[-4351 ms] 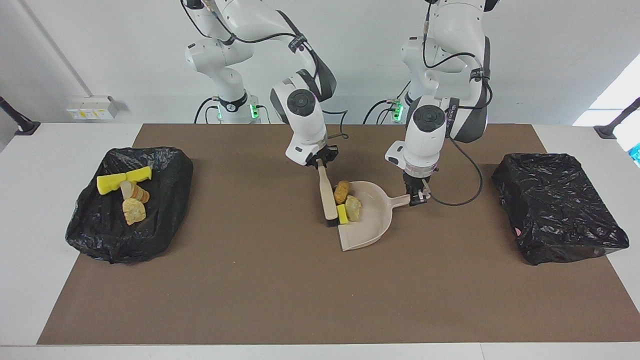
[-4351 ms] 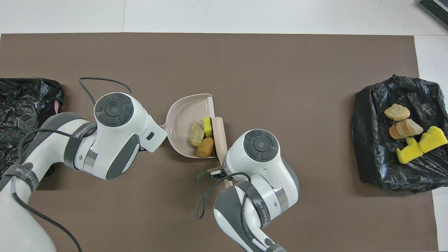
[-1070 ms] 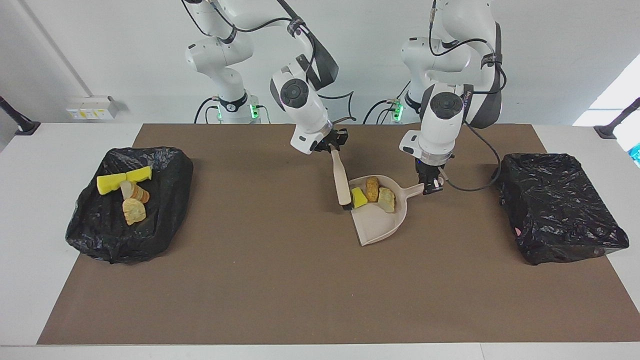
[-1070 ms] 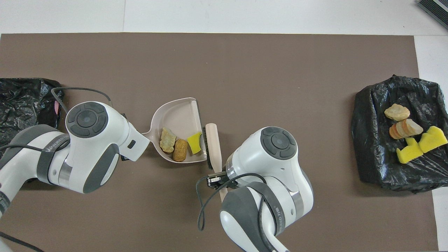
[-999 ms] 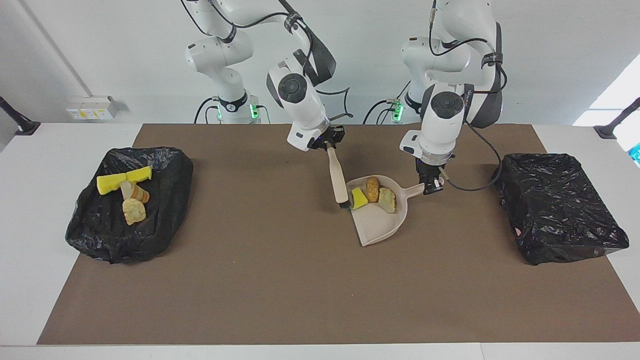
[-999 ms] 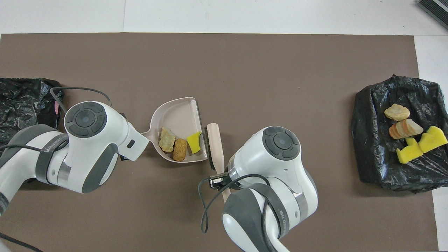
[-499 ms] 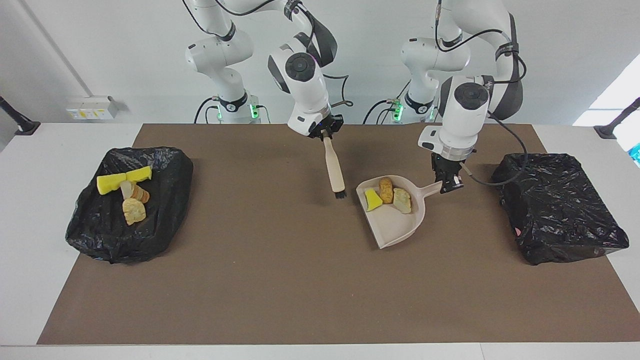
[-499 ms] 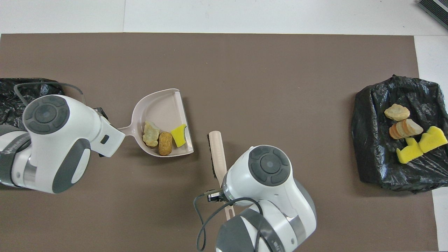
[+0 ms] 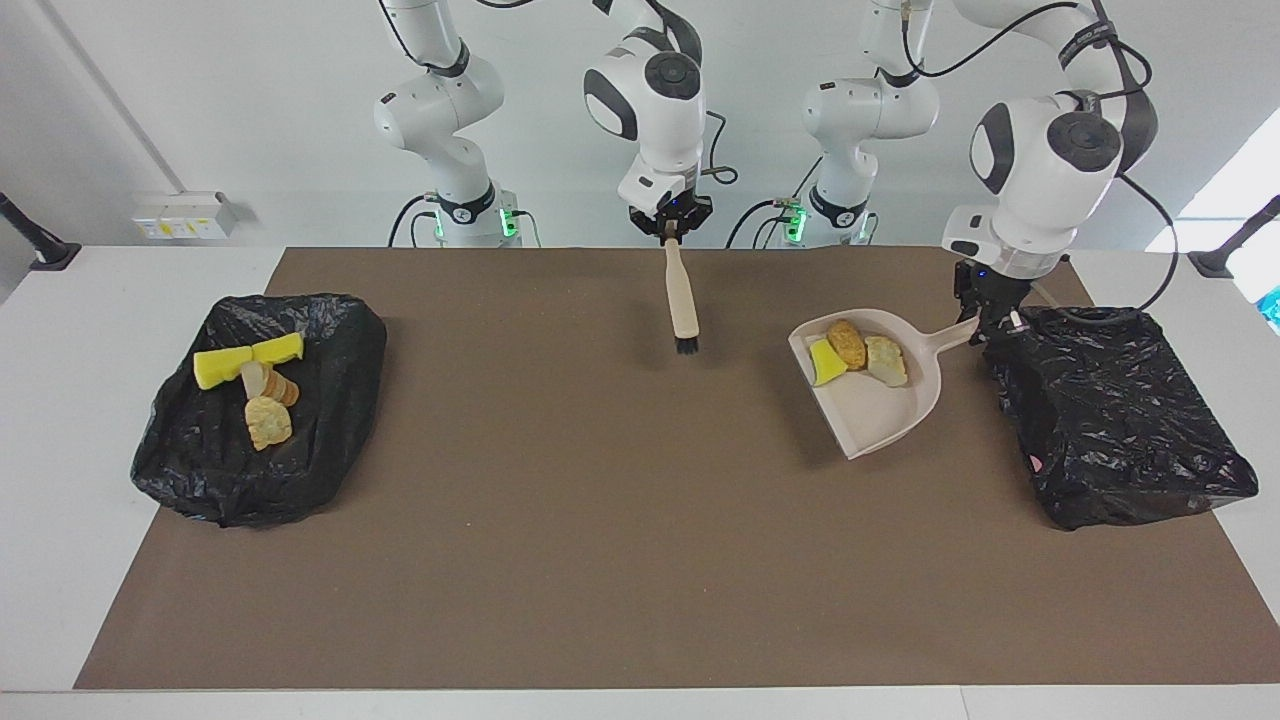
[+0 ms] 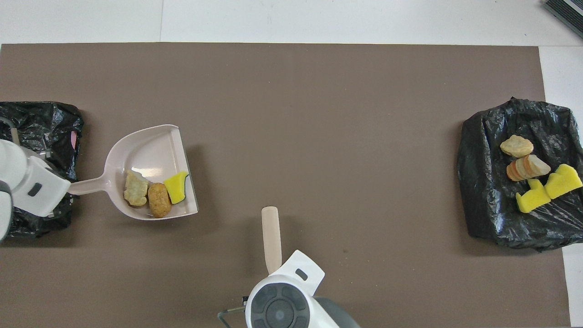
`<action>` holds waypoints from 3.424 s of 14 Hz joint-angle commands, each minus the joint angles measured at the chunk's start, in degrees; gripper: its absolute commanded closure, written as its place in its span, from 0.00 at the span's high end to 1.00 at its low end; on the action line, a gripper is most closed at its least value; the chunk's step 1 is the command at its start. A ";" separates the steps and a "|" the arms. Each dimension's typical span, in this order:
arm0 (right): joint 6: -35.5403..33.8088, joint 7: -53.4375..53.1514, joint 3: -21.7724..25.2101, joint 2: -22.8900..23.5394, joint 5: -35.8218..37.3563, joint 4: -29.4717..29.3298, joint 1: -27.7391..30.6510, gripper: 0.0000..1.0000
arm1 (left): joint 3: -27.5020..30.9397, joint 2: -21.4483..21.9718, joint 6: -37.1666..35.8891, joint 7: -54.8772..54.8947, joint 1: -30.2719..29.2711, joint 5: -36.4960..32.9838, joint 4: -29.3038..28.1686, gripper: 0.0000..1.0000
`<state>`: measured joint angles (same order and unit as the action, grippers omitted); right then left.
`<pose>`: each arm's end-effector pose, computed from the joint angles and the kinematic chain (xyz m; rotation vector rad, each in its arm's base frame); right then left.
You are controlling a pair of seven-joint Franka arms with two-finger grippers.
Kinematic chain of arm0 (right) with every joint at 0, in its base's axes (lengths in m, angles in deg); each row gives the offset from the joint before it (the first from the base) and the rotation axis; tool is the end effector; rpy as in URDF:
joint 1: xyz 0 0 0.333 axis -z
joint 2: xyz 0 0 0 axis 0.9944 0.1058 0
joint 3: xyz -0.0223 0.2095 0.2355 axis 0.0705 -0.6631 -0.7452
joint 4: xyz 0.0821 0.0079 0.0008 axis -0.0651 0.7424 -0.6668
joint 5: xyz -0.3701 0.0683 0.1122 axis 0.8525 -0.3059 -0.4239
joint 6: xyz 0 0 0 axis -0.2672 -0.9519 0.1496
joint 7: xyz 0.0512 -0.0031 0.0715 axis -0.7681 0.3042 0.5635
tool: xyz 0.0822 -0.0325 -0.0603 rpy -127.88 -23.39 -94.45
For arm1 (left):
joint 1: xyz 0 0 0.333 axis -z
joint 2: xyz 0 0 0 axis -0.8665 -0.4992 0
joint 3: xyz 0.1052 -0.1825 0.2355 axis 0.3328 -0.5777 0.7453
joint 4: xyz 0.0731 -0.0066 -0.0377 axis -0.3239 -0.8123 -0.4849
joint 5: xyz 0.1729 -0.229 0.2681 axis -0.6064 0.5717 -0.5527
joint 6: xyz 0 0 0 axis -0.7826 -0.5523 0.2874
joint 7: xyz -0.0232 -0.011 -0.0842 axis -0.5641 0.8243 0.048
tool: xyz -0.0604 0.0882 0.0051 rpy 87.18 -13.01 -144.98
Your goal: Sweep and dump trash in bin
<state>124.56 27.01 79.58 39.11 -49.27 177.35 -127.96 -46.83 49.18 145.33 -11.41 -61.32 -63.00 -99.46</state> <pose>0.2986 0.4266 0.4186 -3.0812 -0.0978 0.2809 0.5090 0.0194 0.4815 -2.4281 1.9032 0.2018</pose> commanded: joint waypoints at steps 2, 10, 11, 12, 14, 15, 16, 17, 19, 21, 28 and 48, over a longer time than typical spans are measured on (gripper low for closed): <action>5.19 -7.40 0.05 3.13 2.84 1.55 -4.73 0.00 | -0.62 0.36 -7.45 3.31 -7.85 2.77 5.07 0.00; 7.68 -9.26 0.13 7.28 3.54 1.12 -6.50 1.00 | -0.62 -5.07 -14.31 22.73 -30.51 8.13 21.13 0.00; 5.93 -9.17 0.13 7.28 3.72 -0.19 -6.33 1.00 | -0.54 -6.83 -15.36 22.83 -31.67 7.61 24.47 0.00; 3.73 -9.17 0.31 7.28 4.42 -1.68 -5.98 1.00 | -0.01 -8.15 -15.98 23.01 -32.29 7.08 26.85 0.00; -0.92 -8.30 0.48 6.76 5.22 -5.37 -4.32 1.00 | 0.61 -10.26 -15.47 23.79 -33.35 4.46 29.76 0.00; -3.56 -7.07 0.48 6.32 5.22 -7.21 -2.82 1.00 | 0.87 -11.40 -14.76 23.89 -33.44 2.53 31.34 0.00; -6.63 -4.02 0.48 5.44 5.31 -9.15 -1.24 1.00 | 0.87 -12.63 -13.54 24.06 -33.79 0.51 33.10 0.00; -9.27 -1.29 0.48 4.56 5.22 -10.47 0.25 1.00 | 1.04 -14.13 -11.87 24.50 -34.58 -1.60 34.42 0.00; -14.63 4.68 0.57 2.46 5.31 -13.02 4.38 1.00 | 1.05 -16.07 -7.83 25.82 -35.38 -5.04 36.10 0.00; -19.99 10.23 0.92 1.66 5.39 -16.09 7.28 1.00 | 0.87 -16.95 -3.96 25.91 -35.29 -9.33 36.02 0.00; -29.24 34.73 1.10 0.08 7.24 -24.63 25.46 1.00 | 0.08 -18.18 -1.40 25.39 -27.04 -26.04 34.79 0.00; -27.22 41.45 4.35 -0.28 13.40 -30.07 51.16 1.00 | -0.80 -11.96 0.80 22.85 -22.72 -14.32 35.40 0.00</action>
<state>97.50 69.05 83.44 38.77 -35.60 148.91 -77.21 -48.41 33.73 147.38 13.09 -84.34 -83.55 -63.96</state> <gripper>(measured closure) 0.000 0.670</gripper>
